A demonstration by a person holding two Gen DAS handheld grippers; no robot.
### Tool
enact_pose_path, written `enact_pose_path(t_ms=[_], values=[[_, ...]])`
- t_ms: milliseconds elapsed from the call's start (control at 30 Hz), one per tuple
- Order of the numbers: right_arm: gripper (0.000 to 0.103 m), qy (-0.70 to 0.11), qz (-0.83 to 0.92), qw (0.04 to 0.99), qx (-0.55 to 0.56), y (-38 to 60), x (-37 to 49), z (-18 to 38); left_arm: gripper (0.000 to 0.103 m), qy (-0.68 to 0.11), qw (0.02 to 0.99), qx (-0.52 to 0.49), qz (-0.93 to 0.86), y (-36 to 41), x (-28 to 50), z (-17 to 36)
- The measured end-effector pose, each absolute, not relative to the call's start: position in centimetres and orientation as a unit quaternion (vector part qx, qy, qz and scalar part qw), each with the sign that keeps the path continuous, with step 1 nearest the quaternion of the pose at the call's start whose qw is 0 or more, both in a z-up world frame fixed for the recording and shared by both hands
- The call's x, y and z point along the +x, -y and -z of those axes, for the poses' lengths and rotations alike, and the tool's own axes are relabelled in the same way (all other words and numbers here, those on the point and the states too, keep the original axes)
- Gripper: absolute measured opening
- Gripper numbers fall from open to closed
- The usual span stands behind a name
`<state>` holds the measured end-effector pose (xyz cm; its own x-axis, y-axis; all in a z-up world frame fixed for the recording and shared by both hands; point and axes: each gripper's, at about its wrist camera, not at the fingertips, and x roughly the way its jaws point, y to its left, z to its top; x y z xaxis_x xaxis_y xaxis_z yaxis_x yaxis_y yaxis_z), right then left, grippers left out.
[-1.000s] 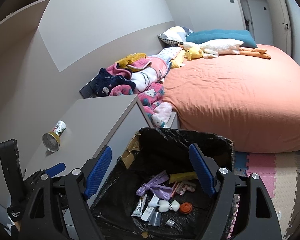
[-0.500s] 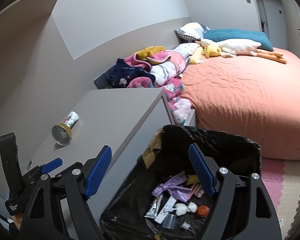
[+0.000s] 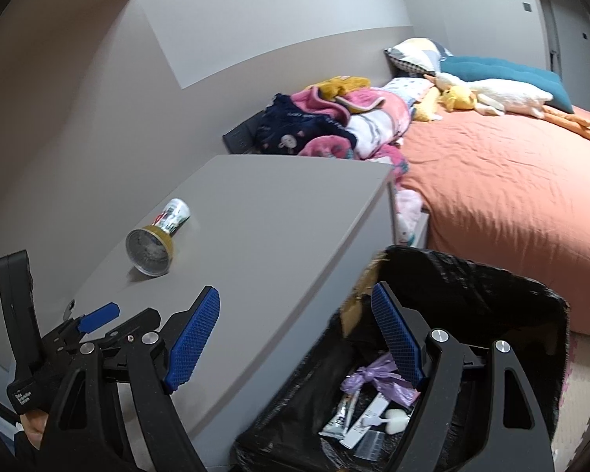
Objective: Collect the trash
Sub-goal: 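Move both open grippers back over the table toward the bottle and foil cup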
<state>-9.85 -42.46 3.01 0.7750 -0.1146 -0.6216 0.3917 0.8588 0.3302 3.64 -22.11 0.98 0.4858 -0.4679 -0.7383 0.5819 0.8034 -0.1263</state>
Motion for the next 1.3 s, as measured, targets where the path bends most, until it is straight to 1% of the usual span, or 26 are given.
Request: enact_pose_path(t_ms=[533, 1300], values=[[0.080, -0.333, 0.085, 0.918, 0.199, 38.1, -2.1, -2.5, 0.097, -0.409, 0.875, 0.042, 0.256, 16.4, 8.8, -0.5], [0.080, -0.376, 0.022, 0.913, 0.156, 32.9, 8.2, 0.3, 0.097, -0.407, 0.887, 0.018, 0.216, 11.6, 15.6, 0.6]])
